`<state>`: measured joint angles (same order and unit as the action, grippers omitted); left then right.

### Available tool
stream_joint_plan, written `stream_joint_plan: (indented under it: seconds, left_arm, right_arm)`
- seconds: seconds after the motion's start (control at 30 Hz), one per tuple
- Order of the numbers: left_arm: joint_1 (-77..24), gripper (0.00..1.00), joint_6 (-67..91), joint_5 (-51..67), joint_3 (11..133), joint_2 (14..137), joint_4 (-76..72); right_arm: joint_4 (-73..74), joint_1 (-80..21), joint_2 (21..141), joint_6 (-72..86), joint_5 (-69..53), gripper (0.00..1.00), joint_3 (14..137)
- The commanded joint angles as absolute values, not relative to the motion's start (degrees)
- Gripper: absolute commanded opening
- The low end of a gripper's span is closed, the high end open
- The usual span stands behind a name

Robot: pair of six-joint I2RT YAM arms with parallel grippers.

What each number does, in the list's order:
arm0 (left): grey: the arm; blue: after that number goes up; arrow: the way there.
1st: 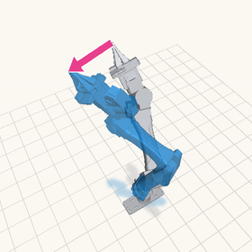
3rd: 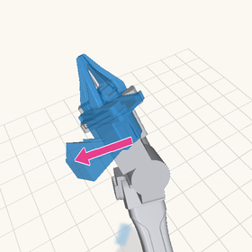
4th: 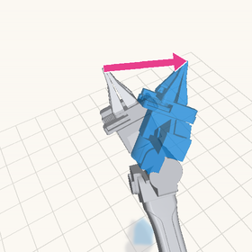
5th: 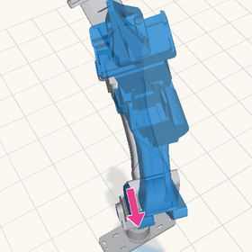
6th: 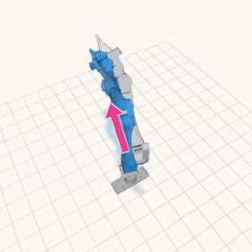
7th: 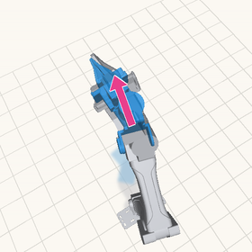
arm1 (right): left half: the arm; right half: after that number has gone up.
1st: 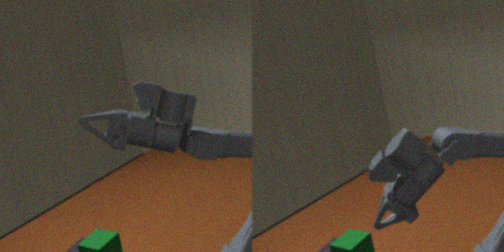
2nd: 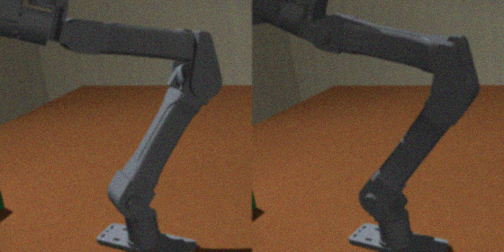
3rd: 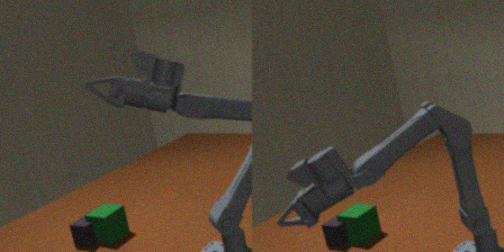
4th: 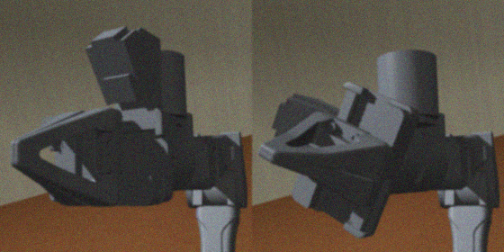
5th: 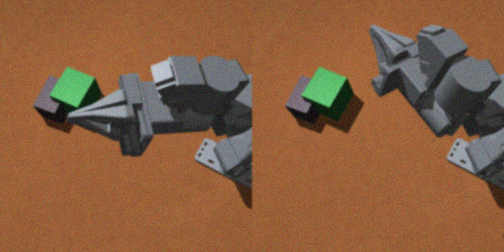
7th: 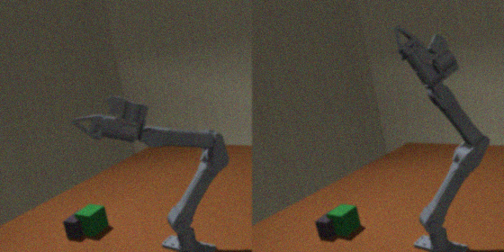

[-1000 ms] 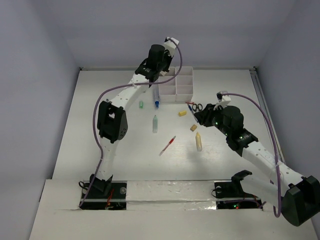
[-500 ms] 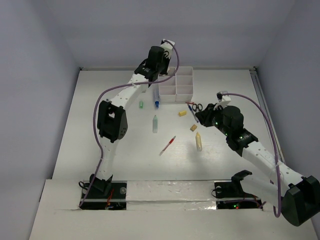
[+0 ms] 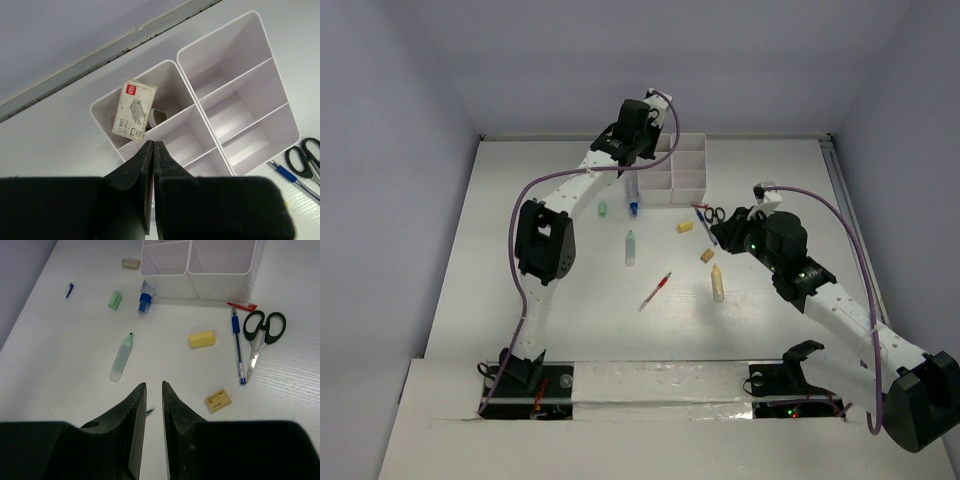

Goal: Sort the stationery into containers
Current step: Place the stapler in the storage box.

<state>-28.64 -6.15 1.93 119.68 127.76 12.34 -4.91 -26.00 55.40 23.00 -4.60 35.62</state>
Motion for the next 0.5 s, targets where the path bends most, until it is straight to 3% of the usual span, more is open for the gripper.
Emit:
stream_joint_plan:
  seconds: [0.0,0.47]
  left_arm:
    - [-28.56,0.0,-6.86,2.99,121.9,128.23,12.57]
    - [-28.56,0.0,-7.74,2.03,125.24,132.1,13.36]
  right_arm:
    - [-8.7,-26.54,55.55,23.12,-5.27,0.25,35.51]
    - [-8.96,-26.54,56.51,23.2,-5.36,0.25,35.6]
